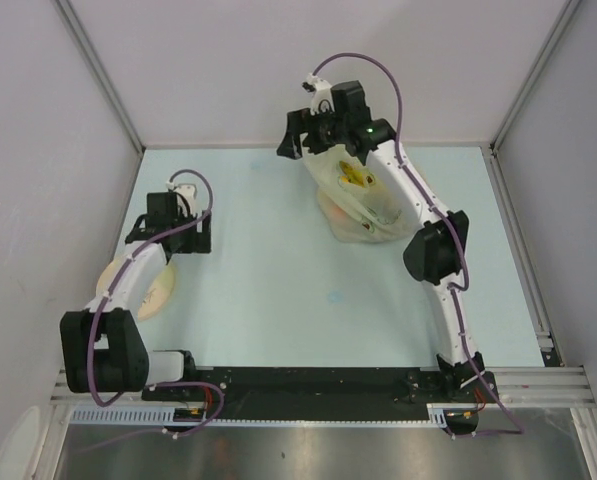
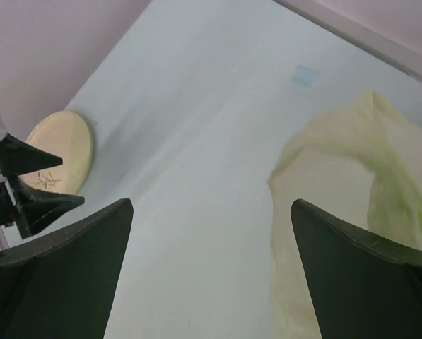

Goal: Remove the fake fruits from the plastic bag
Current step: Move the plastic bag to the center of the board, then move the plate to the center of the board.

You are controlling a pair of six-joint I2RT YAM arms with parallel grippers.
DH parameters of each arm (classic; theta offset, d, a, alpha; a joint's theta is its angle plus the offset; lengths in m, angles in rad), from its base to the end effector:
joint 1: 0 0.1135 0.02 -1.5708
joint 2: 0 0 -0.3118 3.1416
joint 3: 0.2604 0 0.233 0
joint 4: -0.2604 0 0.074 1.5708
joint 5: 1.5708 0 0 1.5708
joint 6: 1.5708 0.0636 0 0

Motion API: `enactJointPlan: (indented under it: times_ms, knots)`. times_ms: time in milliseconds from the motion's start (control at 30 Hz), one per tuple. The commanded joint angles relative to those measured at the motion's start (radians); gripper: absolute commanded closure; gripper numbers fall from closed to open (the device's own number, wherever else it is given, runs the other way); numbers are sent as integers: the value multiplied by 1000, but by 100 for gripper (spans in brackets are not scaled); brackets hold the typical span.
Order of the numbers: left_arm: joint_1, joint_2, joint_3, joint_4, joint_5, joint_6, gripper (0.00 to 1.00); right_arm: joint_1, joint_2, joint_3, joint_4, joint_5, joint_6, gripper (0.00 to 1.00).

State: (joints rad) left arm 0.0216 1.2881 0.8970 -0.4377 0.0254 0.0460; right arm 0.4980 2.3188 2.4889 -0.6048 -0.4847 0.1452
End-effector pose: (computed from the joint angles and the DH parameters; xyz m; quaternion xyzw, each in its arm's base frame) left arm 0.2570 0.0039 0.2811 0.0160 0.9318 0.0004 0.3627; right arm 0.4796 0.2945 0.3844 -0.2707 0.7830 0.3570 0.4316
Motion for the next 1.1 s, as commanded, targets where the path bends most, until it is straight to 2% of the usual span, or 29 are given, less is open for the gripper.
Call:
enactJointPlan:
  times_ms: [0,300,433,533,667,800,967,1067]
  knots:
    - [3,74,-64,-35,-90,135,15,-44,-222,-59,-9,-46,-30,0]
    - [12,166,-142,39,-166,155,28,-52,-412,-247,-38,-8,-91,0]
    - [17,146,-132,16,-122,160,34,-55,-429,-282,-46,3,-107,0]
    - [21,82,-121,-9,-67,172,34,-61,-418,-251,-47,-2,-104,0]
    - [56,24,-125,-27,-111,166,34,-99,-372,-119,-7,20,-20,0]
    - [107,43,-151,-23,-148,189,34,-144,-346,-18,104,78,69,0]
    - [110,123,-139,5,-131,238,35,-266,-406,-87,293,241,287,0]
    - [109,161,-133,14,-90,314,37,-283,-424,-102,287,340,210,0]
